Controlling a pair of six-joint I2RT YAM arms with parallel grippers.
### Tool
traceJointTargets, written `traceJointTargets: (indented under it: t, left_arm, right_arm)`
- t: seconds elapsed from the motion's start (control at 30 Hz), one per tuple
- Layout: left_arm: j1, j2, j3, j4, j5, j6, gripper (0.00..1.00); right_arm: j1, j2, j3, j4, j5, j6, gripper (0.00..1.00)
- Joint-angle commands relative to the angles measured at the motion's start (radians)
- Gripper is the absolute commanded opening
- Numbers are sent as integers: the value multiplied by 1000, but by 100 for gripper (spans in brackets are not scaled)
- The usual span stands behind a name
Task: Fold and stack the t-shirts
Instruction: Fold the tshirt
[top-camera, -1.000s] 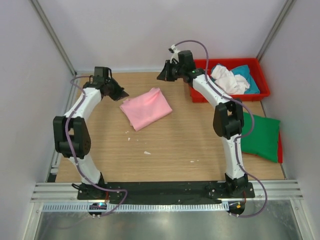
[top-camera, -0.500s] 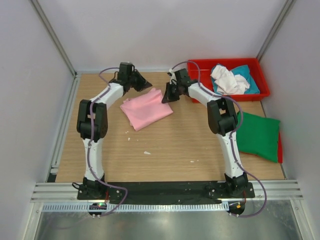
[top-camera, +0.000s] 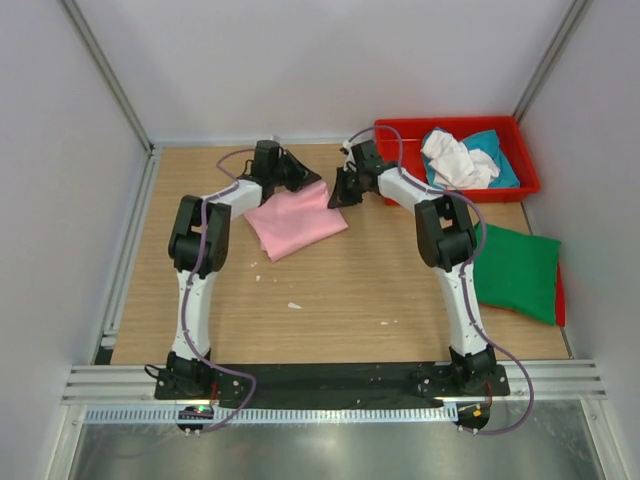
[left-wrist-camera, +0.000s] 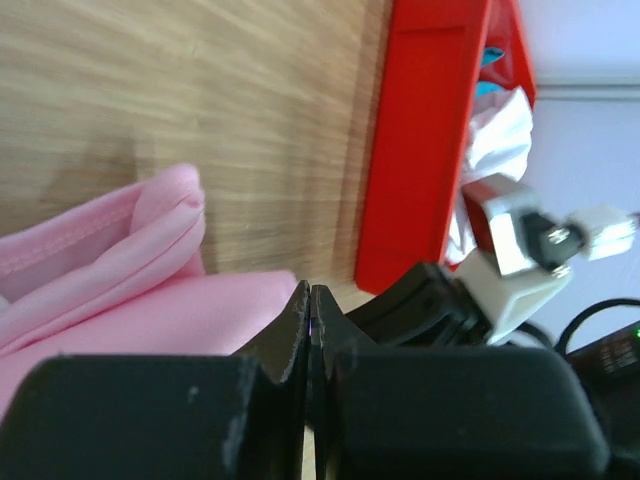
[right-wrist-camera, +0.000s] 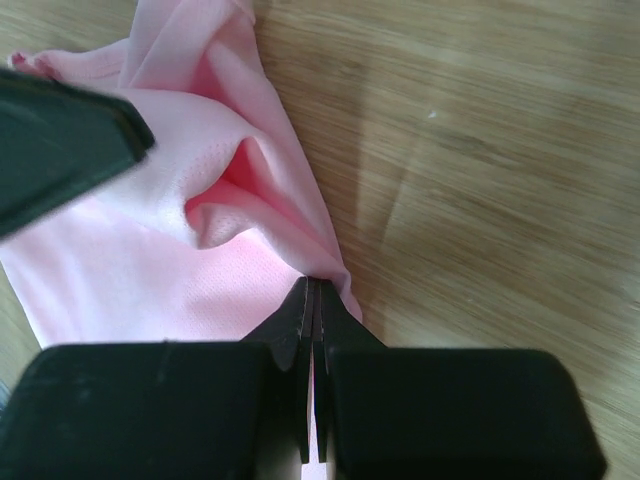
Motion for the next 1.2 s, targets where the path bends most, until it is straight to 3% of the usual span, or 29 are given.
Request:
traceJointTargets:
  t: [0.0,0.6,0.83,1.17]
  left_arm:
    - [-13,-65,-56,96,33,8,0]
    - [-47,-75,-18,95,54,68,0]
    - [-64,-191,-173,118,53,83,0]
    - [-69,-94,-156,103,16,111,0]
  right_arm:
    - [-20,-49,11,33,17,25,1]
    - [-20,-32,28,64,-3,59,1]
    - [-20,-20,28,71,3,80,1]
    - [-20,-8,28,67,6,97,1]
